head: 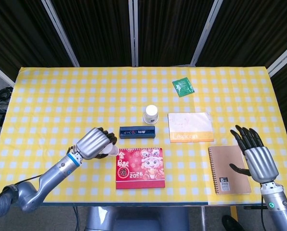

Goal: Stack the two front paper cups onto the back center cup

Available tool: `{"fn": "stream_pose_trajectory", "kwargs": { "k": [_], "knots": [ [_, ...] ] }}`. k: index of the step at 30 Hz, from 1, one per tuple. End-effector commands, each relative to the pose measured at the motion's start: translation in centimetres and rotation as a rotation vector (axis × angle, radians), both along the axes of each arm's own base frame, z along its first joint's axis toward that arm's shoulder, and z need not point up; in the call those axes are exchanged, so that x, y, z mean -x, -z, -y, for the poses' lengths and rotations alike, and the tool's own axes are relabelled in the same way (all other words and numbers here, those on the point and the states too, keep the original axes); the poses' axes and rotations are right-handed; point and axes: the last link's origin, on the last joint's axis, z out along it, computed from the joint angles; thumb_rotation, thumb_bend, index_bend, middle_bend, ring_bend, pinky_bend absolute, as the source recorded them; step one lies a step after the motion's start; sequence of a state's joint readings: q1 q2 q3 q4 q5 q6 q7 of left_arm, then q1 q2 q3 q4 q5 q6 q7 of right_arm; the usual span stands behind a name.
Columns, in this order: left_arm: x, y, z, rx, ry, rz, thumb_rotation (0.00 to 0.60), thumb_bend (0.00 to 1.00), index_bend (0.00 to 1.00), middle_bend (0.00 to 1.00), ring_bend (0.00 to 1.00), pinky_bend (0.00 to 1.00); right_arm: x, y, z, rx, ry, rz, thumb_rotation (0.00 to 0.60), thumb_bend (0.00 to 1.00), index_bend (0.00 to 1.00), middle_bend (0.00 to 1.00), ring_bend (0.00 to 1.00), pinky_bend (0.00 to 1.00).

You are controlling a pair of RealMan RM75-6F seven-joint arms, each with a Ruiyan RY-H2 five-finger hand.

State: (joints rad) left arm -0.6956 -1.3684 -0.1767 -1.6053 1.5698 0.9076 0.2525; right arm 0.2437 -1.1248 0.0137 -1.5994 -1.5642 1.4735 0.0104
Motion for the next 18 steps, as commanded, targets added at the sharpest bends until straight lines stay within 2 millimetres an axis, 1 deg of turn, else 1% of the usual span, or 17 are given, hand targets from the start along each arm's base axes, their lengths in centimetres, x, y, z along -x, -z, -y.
{"fn": "stream_pose_trajectory", "kwargs": {
  "k": [1,2,4,7,9,13,18],
  "knots": [
    [-3.5,-2.1,-2.9,-0.046,0.007,0.055,0.600,0.28,0.50,0.46,0.53,0.52,0.1,-0.1,0.0,0.002,0.004,0.001,0.600,0.00,0.00,0.00,0.00,0.00],
    [-4.8,-2.7,-3.9,-0.065,0.009,0.077,0.600,0.28,0.50,0.46,0.53,0.52,0.1,-0.1,0.1,0.003,0.006,0.001,0.600,0.00,0.00,0.00,0.00,0.00],
    [-7.3,-3.4,-6.1,-0.081,-0.002,0.103,0.600,0.28,0.50,0.46,0.53,0.52,0.2,-0.1,0.2,0.007,0.012,0.001,0.600,0.00,0.00,0.00,0.00,0.00],
    [-9.6,-3.3,-8.0,-0.080,-0.020,0.121,0.600,0.28,0.50,0.46,0.53,0.52,0.4,-0.1,0.4,0.006,0.021,-0.002,0.600,0.00,0.00,0.00,0.00,0.00],
    [-11.2,-2.9,-9.2,-0.078,-0.031,0.122,0.600,0.28,0.50,0.46,0.53,0.52,0.6,0.0,0.5,0.003,0.030,-0.005,0.600,0.00,0.00,0.00,0.00,0.00],
    [-13.6,-1.6,-11.2,-0.073,-0.053,0.107,0.600,0.28,0.50,0.46,0.53,0.52,1.0,0.2,1.0,-0.002,0.050,-0.008,0.600,0.00,0.00,0.00,0.00,0.00],
    [-15.3,0.4,-13.1,-0.073,-0.082,0.050,0.600,0.28,0.49,0.46,0.53,0.52,1.5,0.2,1.5,-0.001,0.074,-0.008,0.600,0.00,0.00,0.00,0.00,0.00]
  ]
}}
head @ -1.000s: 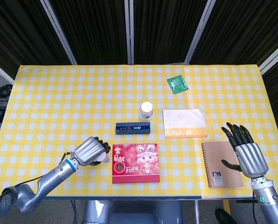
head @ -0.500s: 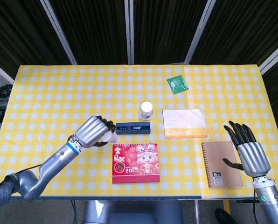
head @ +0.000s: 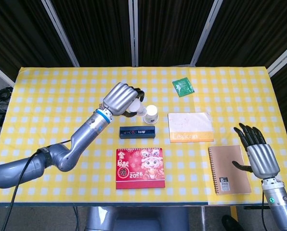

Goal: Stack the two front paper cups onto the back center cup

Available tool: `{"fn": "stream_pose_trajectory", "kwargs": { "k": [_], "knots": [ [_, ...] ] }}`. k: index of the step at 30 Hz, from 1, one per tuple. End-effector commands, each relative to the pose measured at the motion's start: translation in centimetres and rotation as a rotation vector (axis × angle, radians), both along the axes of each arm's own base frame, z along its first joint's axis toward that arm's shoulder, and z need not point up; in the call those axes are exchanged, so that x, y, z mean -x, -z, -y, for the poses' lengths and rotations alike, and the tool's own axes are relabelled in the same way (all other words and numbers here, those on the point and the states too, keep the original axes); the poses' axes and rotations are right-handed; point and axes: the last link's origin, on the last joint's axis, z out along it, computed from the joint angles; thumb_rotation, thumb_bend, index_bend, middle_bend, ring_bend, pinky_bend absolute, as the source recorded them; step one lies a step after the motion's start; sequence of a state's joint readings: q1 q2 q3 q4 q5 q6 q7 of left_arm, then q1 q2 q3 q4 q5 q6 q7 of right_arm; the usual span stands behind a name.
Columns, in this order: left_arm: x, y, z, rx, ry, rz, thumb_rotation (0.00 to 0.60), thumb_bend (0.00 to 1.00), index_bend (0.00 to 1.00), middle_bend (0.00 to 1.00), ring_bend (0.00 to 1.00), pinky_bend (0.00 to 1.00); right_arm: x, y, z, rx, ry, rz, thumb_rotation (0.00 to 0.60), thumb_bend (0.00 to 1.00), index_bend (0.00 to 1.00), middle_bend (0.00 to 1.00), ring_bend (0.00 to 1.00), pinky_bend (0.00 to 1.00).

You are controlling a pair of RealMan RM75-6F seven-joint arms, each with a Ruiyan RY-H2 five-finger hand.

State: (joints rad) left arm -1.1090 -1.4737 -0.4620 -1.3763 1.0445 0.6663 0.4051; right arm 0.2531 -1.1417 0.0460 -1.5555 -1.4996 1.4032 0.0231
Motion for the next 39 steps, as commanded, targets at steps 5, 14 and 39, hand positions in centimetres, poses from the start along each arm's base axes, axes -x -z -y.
{"fn": "stream_pose_trajectory", "kwargs": {
  "k": [5,14,39],
  "knots": [
    [-2.7,4.0,-2.2,0.040,-0.051,-0.072,0.600,0.28,0.49,0.46,0.53,0.52,0.5,-0.1,0.6,0.010,0.026,0.011,0.600,0.00,0.00,0.00,0.00,0.00],
    [-3.4,6.7,-2.7,0.070,-0.082,-0.084,0.600,0.28,0.49,0.45,0.53,0.52,0.8,-0.6,0.8,0.023,0.037,0.011,0.600,0.00,0.00,0.00,0.00,0.00],
    [-3.3,8.7,-3.7,0.084,-0.129,-0.071,0.600,0.13,0.11,0.07,0.14,0.28,1.1,-0.6,1.0,0.015,0.045,0.025,0.600,0.00,0.01,0.00,0.00,0.00]
  ]
}}
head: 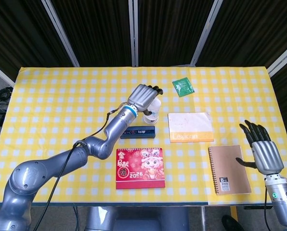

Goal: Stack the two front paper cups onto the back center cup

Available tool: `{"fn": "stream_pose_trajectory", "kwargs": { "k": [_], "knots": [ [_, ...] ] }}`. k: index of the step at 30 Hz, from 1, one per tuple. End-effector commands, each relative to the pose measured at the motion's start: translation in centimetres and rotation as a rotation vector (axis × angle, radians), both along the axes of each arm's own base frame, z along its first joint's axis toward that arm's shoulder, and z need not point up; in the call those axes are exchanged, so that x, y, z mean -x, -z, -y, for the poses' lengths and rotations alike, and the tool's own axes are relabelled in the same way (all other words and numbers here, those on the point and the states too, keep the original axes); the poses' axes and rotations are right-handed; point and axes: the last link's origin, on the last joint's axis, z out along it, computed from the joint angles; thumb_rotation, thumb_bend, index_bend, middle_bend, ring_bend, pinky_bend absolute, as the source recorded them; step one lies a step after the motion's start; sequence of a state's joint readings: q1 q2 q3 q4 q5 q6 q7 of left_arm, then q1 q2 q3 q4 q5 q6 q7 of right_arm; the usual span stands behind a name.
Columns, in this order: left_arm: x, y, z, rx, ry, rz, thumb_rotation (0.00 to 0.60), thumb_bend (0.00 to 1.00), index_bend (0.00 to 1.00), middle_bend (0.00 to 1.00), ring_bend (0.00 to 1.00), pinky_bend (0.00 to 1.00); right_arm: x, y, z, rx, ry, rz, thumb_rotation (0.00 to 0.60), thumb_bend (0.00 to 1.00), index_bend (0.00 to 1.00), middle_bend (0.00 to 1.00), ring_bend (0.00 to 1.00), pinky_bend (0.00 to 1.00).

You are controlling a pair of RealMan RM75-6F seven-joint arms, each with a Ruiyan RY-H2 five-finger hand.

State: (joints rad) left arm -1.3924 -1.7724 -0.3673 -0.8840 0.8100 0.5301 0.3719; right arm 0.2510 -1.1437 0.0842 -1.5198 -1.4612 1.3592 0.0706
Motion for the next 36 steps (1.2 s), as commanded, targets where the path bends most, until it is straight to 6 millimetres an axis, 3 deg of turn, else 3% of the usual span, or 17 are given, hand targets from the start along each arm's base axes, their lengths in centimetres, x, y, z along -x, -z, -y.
{"fn": "stream_pose_trajectory", "kwargs": {
  "k": [1,9,14,17,22,27,33,36],
  "knots": [
    [0.0,0.3,0.1,0.014,-0.005,0.003,0.600,0.13,0.10,0.07,0.13,0.28,0.0,0.0,0.0,0.001,0.000,0.001,0.600,0.00,0.01,0.00,0.00,0.00],
    [0.2,0.2,0.2,0.017,0.004,0.018,0.600,0.13,0.09,0.06,0.12,0.24,0.0,0.0,0.0,-0.001,0.000,0.000,0.600,0.00,0.01,0.00,0.00,0.00],
    [1.5,-0.9,0.5,0.008,0.000,0.055,0.600,0.13,0.01,0.00,0.01,0.02,-0.1,-0.1,-0.1,0.001,-0.005,0.006,0.600,0.00,0.01,0.00,0.00,0.00],
    [3.1,-2.5,0.7,-0.029,-0.007,0.107,0.600,0.05,0.00,0.00,0.00,0.00,-0.2,-0.1,-0.1,-0.001,-0.009,0.008,0.600,0.00,0.01,0.00,0.00,0.00],
    [8.1,-5.9,2.0,-0.111,-0.041,0.166,0.600,0.00,0.00,0.00,0.00,0.00,-0.5,-0.1,-0.3,-0.005,-0.019,0.011,0.600,0.00,0.01,0.00,0.00,0.00],
    [14.2,-9.8,5.5,-0.185,-0.090,0.217,0.600,0.00,0.00,0.00,0.00,0.00,-0.8,0.0,-0.6,-0.007,-0.032,0.012,0.600,0.00,0.01,0.00,0.00,0.00],
    [21.4,-13.8,12.6,-0.297,-0.203,0.243,0.600,0.00,0.00,0.00,0.00,0.00,-1.0,-0.1,-0.9,0.000,-0.037,0.003,0.600,0.00,0.01,0.00,0.00,0.00],
    [23.9,-15.0,16.2,-0.325,-0.264,0.203,0.600,0.00,0.00,0.00,0.00,0.00,-1.2,-0.2,-1.1,0.004,-0.042,0.001,0.600,0.00,0.01,0.00,0.00,0.00]
  ]
}}
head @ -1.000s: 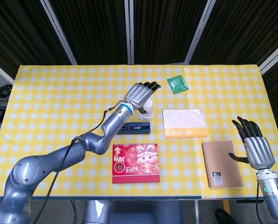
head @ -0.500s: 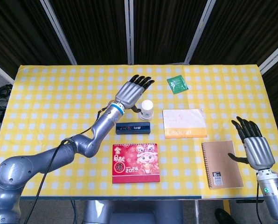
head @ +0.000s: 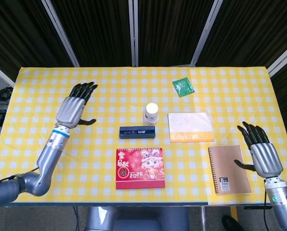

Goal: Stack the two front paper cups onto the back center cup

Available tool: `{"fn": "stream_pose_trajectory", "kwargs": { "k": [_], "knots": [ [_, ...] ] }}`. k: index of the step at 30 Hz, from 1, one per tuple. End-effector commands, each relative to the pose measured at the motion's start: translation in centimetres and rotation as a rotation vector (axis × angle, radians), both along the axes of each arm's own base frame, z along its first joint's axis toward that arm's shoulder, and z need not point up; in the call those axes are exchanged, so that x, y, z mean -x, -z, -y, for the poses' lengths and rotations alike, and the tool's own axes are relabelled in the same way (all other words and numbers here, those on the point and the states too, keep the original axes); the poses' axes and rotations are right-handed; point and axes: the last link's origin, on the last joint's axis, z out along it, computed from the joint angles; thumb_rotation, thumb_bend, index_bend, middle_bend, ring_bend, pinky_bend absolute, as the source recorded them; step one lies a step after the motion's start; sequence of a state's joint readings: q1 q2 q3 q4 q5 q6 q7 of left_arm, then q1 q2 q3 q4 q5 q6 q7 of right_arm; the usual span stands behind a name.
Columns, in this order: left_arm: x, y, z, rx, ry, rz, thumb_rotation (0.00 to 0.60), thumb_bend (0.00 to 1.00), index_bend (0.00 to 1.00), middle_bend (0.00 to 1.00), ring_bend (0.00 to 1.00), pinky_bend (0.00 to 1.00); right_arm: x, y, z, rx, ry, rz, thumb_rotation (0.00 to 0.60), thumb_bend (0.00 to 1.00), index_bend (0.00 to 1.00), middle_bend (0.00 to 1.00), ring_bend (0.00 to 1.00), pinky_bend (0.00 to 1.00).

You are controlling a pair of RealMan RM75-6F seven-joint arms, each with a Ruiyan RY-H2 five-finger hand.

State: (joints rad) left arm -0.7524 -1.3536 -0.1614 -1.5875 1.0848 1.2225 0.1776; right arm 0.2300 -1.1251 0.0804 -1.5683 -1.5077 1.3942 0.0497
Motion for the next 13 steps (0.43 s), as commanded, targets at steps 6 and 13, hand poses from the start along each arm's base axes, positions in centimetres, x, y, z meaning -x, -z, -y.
{"fn": "stream_pose_trajectory", "kwargs": {
  "k": [6,13],
  "knots": [
    [7.8,-4.7,11.2,-0.074,-0.233,-0.030,0.600,0.00,0.00,0.00,0.00,0.00,-0.6,0.2,-0.7,-0.002,-0.022,0.008,0.600,0.00,0.00,0.00,0.00,0.00],
    [10.2,-6.0,15.3,-0.077,-0.236,-0.073,0.600,0.00,0.00,0.00,0.00,0.00,-0.8,0.4,-1.6,0.001,-0.045,-0.014,0.600,0.00,0.00,0.00,0.00,0.00]
  ]
}}
